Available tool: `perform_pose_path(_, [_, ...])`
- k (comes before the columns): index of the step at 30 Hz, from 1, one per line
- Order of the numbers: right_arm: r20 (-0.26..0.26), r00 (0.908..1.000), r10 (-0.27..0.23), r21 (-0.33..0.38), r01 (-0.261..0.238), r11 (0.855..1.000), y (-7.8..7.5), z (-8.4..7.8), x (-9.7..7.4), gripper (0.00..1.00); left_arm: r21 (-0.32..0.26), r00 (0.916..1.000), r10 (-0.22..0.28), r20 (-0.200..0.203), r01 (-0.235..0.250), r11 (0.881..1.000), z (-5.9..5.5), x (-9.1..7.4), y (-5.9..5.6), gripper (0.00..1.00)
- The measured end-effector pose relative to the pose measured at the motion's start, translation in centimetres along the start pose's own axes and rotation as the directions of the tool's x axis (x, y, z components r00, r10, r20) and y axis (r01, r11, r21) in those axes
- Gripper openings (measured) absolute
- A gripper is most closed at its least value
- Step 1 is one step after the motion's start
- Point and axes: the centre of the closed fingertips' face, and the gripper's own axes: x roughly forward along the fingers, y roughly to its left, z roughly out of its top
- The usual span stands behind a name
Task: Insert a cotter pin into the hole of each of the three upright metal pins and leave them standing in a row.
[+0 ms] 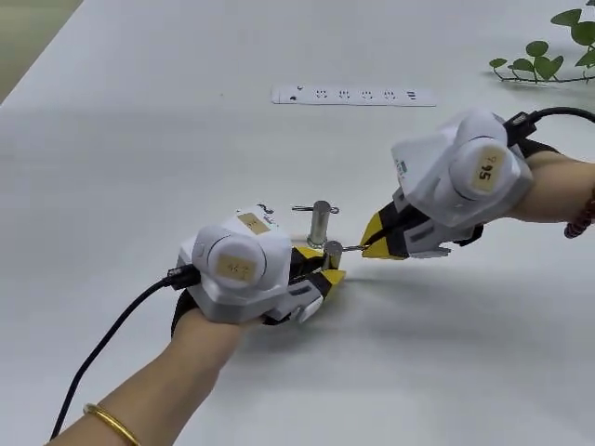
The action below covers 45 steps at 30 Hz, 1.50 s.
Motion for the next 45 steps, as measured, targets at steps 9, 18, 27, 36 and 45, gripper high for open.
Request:
perform_pose_path(9, [0.009,1.0000,-0.001,0.026,0.001,1.000,-0.1,0.5,0.3,0.00,-0.030,0.9996,0.009,0.029,-0.008,1.000,-0.1,0.0,0.0,0.11])
perform_pose_path(18, [0.023,0.9997,-0.007,0.086,0.005,0.996,0.1,1.0,0.6,0.00,-0.040,0.9990,0.028,0.034,-0.027,0.999,-0.1,0.1,0.0,0.11])
perform_pose_path(27, [0.025,0.9996,-0.010,0.163,0.006,0.987,0.3,1.5,0.6,0.00,-0.052,0.9989,0.030,0.035,-0.028,0.998,-0.2,0.2,-0.1,0.11])
perform_pose_path(36, [0.037,0.9992,-0.016,0.196,0.008,0.980,0.4,1.8,0.7,0.00,-0.050,0.9989,0.028,0.038,-0.026,0.998,-0.2,0.3,-0.1,0.11])
perform_pose_path(45, [0.060,0.9971,-0.048,0.232,0.033,0.972,-0.1,1.7,0.0,0.08,-0.037,0.9992,0.018,0.036,-0.017,0.999,-0.2,0.3,-0.1,0.11])
